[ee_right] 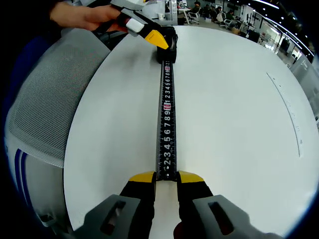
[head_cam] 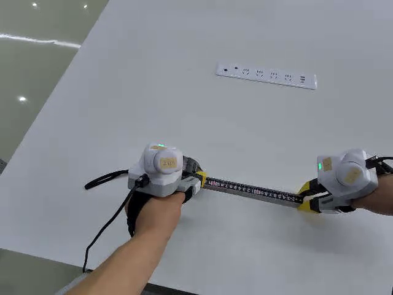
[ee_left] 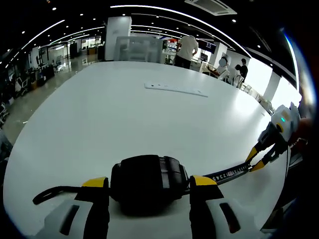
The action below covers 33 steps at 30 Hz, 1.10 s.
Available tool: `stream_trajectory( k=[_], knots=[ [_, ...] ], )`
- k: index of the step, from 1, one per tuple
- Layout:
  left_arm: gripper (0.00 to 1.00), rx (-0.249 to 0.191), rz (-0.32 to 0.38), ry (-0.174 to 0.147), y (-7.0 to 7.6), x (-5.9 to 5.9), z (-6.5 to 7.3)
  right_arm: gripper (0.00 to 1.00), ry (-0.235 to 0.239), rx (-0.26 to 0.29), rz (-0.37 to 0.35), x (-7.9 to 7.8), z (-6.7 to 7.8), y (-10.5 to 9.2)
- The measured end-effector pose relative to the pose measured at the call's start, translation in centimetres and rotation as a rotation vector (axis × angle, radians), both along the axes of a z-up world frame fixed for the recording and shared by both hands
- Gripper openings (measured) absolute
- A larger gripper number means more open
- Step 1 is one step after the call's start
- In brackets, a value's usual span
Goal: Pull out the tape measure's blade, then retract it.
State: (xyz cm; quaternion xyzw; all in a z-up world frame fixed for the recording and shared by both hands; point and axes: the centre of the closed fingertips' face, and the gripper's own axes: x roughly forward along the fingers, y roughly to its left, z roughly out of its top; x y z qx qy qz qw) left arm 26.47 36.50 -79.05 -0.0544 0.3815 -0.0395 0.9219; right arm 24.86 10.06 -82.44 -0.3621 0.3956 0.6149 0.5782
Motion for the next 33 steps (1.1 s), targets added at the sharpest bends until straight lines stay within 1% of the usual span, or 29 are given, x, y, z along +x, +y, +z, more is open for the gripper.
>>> stream_trajectory(
  k=[2, 4, 13, 18, 27, 33],
  knots=[
    [0.61, -0.006, 0.002, 0.002, -0.05, -0.02, -0.07, 0.13, 0.001, 0.003, -0.001, -0.02, 0.06, 0.03],
    [0.61, -0.001, 0.003, 0.001, 0.01, -0.02, -0.12, 0.13, -0.001, 0.004, 0.002, -0.07, 0.09, 0.07],
    [0.60, -0.004, 0.008, 0.000, -0.05, 0.00, -0.12, 0.12, -0.005, 0.004, 0.011, -0.04, 0.13, 0.06],
    [0.59, -0.002, 0.008, 0.012, -0.08, 0.01, -0.17, 0.12, -0.010, 0.003, 0.017, -0.05, 0.13, 0.03],
    [0.57, 0.011, -0.002, -0.001, -0.07, 0.04, -0.14, 0.11, -0.019, 0.002, 0.024, 0.22, -0.22, -0.12],
    [0.56, 0.009, -0.010, -0.009, -0.04, 0.06, -0.12, 0.11, -0.022, 0.005, 0.014, 0.39, -0.27, 0.00]
  ],
)
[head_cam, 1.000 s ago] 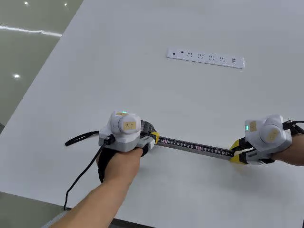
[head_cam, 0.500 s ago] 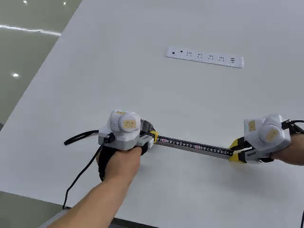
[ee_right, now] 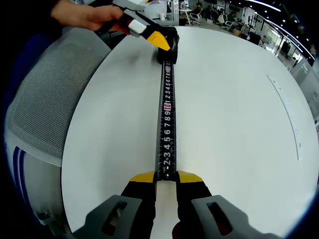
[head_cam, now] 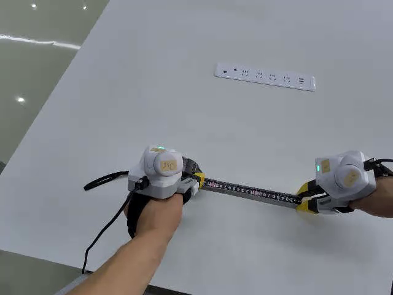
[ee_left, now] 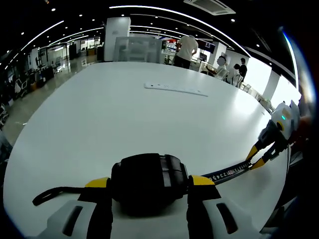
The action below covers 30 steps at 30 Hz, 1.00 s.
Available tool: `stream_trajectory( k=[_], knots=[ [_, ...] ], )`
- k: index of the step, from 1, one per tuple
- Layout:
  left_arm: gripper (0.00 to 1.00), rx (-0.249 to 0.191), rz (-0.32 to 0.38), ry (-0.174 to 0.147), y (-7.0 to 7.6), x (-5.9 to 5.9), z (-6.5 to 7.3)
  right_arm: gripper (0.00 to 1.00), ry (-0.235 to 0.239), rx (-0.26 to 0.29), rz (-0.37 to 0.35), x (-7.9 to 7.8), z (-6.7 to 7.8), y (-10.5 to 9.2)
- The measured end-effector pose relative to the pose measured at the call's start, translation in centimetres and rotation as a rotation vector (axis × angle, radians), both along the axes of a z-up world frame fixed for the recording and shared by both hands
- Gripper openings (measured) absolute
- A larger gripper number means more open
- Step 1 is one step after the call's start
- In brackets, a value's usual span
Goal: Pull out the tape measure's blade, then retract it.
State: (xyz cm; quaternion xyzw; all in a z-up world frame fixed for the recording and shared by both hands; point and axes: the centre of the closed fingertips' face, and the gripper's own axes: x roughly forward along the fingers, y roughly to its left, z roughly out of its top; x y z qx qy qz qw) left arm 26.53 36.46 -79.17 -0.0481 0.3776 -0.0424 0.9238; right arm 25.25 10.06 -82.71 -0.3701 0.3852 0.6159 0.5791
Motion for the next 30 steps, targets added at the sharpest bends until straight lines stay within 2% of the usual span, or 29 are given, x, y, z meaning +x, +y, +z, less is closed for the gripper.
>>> stream_trajectory(
  k=[11, 30],
  knots=[
    [0.56, -0.009, 0.000, -0.012, 0.0, 0.0, 0.0, 0.11, -0.019, 0.024, -0.025, 0.4, 0.0, 0.8],
    [0.56, -0.017, -0.008, -0.017, 0.0, -0.1, 0.0, 0.11, -0.012, 0.039, -0.035, 0.1, 0.5, 2.5]
  ],
)
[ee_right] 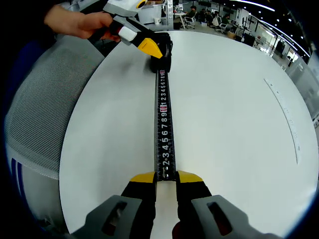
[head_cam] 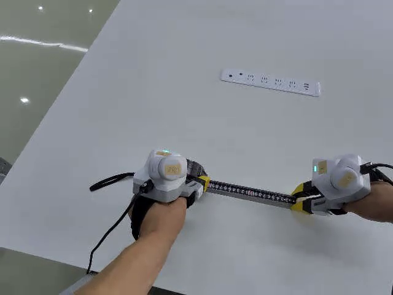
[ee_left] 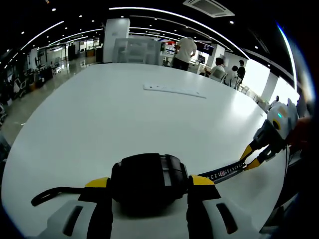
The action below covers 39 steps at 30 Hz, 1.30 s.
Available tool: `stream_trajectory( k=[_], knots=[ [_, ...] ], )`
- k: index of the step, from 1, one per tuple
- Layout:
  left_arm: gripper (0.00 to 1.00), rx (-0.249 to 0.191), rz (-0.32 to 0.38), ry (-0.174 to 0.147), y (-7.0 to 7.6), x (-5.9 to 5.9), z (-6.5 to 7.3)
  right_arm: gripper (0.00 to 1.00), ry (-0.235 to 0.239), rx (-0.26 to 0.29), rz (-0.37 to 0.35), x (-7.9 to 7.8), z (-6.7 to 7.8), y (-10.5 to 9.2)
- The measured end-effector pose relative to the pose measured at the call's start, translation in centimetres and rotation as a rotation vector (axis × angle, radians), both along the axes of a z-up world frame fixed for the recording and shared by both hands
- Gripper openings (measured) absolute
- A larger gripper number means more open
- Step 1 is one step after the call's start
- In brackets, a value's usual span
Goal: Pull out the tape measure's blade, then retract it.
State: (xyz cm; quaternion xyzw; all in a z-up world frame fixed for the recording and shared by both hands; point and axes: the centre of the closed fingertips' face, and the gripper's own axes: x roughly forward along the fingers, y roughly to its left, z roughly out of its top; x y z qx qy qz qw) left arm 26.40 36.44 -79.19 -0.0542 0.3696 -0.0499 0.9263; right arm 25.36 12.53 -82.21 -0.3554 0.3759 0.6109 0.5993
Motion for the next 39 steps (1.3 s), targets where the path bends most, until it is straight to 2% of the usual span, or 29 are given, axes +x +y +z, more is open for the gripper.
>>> stream_trajectory(
  k=[10, 21, 39],
  knots=[
    [0.56, -0.001, -0.003, 0.002, 0.0, -0.1, 0.1, 0.11, 0.012, 0.011, -0.003, -0.2, 0.1, 1.3],
    [0.56, -0.002, -0.008, 0.004, 0.0, 0.0, 0.0, 0.11, 0.006, 0.019, 0.025, 0.0, 0.1, 3.0],
    [0.56, -0.006, -0.010, 0.006, 0.0, 0.0, 0.1, 0.11, 0.010, 0.038, 0.045, 0.1, -0.7, 5.7]
  ],
)
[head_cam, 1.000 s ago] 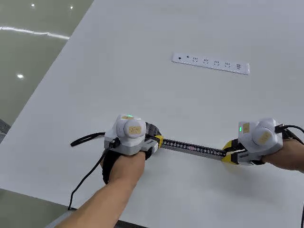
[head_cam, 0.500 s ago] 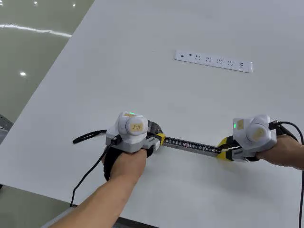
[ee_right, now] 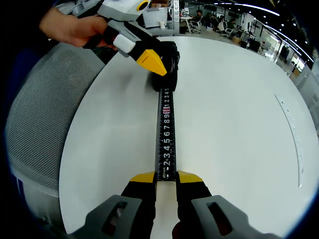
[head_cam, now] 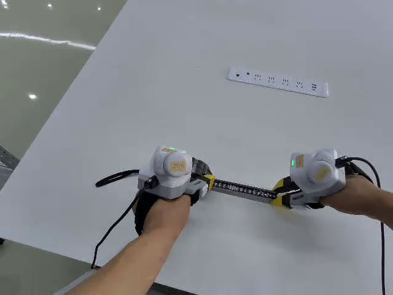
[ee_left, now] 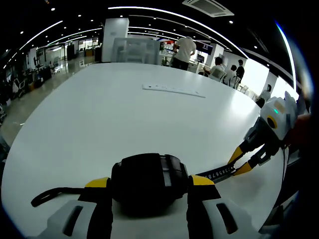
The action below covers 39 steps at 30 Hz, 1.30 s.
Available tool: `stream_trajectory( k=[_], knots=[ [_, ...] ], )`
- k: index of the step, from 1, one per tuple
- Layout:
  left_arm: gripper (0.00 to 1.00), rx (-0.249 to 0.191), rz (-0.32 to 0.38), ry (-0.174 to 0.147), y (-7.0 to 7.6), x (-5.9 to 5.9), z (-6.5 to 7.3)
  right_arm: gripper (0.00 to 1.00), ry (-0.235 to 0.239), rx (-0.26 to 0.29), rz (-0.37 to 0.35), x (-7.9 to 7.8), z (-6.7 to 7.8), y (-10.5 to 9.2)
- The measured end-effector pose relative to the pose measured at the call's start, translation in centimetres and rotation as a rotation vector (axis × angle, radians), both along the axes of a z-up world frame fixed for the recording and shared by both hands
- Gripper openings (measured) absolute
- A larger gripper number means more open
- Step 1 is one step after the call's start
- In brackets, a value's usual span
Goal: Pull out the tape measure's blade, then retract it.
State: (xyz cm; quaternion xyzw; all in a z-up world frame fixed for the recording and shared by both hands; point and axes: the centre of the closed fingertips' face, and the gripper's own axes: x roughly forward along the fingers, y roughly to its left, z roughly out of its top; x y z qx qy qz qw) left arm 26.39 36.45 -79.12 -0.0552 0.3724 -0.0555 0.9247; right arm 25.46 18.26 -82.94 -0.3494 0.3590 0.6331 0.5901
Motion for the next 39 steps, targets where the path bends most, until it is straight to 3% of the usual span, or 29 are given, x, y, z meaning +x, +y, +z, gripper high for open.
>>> stream_trajectory(
  k=[39],
  knots=[
    [0.56, -0.013, -0.009, 0.000, 0.0, 0.0, 0.0, 0.11, 0.014, 0.042, 0.038, -0.1, 0.4, 5.7]
  ],
)
